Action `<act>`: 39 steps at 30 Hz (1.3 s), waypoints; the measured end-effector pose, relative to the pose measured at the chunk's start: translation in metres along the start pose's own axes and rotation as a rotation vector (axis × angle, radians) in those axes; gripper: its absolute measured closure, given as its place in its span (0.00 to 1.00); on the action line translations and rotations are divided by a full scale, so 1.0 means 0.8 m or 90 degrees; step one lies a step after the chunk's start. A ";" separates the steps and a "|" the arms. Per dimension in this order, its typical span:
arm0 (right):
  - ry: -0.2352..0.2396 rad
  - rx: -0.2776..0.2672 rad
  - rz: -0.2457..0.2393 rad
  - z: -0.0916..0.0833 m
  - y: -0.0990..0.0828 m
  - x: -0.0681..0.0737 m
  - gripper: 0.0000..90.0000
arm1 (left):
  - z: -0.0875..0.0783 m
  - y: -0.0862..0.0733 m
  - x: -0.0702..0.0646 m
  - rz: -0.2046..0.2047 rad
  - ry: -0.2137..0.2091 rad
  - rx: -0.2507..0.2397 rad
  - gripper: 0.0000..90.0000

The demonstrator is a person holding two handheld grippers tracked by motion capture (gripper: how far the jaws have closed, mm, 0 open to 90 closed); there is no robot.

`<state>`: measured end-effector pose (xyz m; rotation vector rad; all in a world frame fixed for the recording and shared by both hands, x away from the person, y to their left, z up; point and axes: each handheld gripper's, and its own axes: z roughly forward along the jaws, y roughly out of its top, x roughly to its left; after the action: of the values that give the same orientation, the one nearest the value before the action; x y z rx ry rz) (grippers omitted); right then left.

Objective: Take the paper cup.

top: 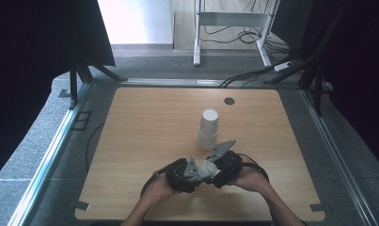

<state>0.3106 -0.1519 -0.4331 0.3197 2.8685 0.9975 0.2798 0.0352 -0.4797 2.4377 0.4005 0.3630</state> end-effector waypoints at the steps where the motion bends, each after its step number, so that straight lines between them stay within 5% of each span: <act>1: 0.000 0.003 -0.003 0.001 0.000 0.001 0.25 | 0.000 0.001 -0.001 0.004 -0.002 0.003 0.47; 5: 0.005 0.016 -0.024 0.005 0.001 0.004 0.29 | 0.001 0.003 -0.003 0.008 -0.008 0.004 0.47; 16: 0.018 0.027 -0.022 0.006 0.002 0.007 0.40 | 0.003 0.003 -0.004 0.006 -0.026 0.008 0.43; 26: 0.034 -0.030 0.025 -0.009 0.000 -0.001 0.41 | -0.007 -0.003 0.012 -0.067 -0.085 -0.088 0.15; 39: 0.061 -0.141 0.048 -0.030 -0.013 -0.015 0.41 | -0.040 -0.014 0.033 -0.112 -0.131 -0.211 0.15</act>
<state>0.3166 -0.1769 -0.4204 0.3737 2.8102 1.3649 0.2902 0.0705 -0.4580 2.0743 0.4237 0.0917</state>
